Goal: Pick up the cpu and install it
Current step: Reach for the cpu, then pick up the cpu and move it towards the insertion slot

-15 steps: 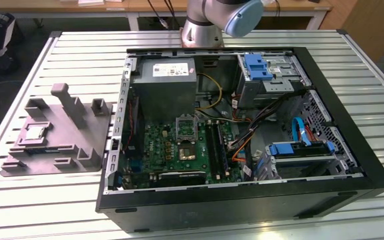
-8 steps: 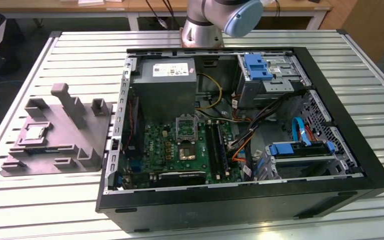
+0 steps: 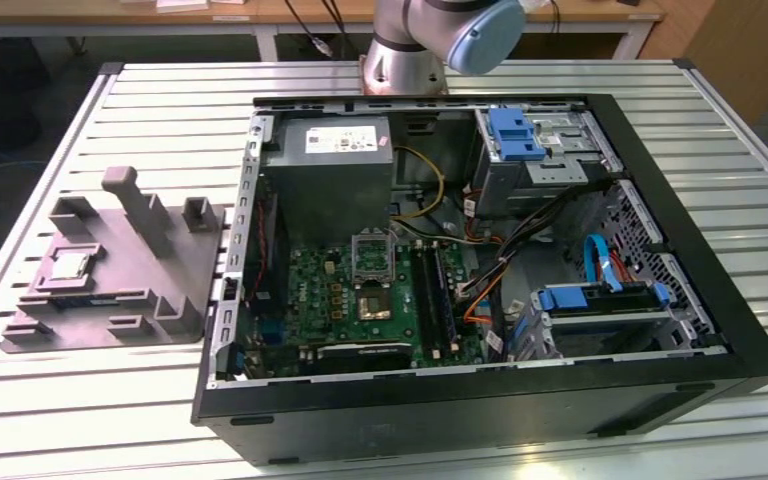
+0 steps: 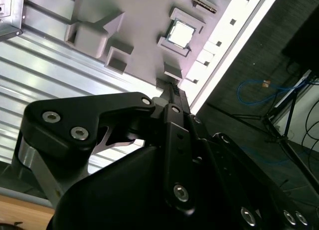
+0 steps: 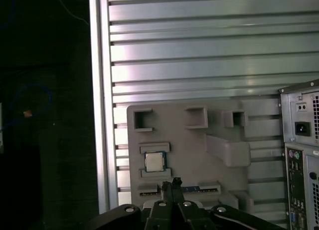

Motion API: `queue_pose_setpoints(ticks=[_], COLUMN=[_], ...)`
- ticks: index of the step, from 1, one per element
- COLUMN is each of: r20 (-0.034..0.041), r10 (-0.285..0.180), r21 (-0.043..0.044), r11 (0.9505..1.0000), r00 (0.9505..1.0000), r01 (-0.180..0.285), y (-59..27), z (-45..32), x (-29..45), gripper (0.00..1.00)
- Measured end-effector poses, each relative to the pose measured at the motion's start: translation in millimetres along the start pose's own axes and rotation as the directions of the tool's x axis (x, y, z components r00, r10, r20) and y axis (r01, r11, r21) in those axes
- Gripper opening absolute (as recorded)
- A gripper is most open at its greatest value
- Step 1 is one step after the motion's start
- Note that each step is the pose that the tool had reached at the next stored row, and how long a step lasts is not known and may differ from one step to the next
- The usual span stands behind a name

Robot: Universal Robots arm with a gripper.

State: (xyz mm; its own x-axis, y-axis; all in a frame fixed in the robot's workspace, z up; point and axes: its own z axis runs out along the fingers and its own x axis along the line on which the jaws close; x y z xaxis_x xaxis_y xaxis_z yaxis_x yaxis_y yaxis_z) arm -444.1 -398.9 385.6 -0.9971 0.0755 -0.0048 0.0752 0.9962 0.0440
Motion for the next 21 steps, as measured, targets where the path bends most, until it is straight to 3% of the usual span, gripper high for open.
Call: queue_pose_setpoints(ticks=[7,21], r20=[-0.0001,-0.0001], r10=[0.000,0.000], r21=[0.0001,0.0001], r11=[1.0000,1.0000], r00=[1.0000,1.0000], r01=[0.000,0.000], y=[-0.8,-0.9], z=[0.0,0.0], x=[10.3,11.5], gripper=[0.11,0.11])
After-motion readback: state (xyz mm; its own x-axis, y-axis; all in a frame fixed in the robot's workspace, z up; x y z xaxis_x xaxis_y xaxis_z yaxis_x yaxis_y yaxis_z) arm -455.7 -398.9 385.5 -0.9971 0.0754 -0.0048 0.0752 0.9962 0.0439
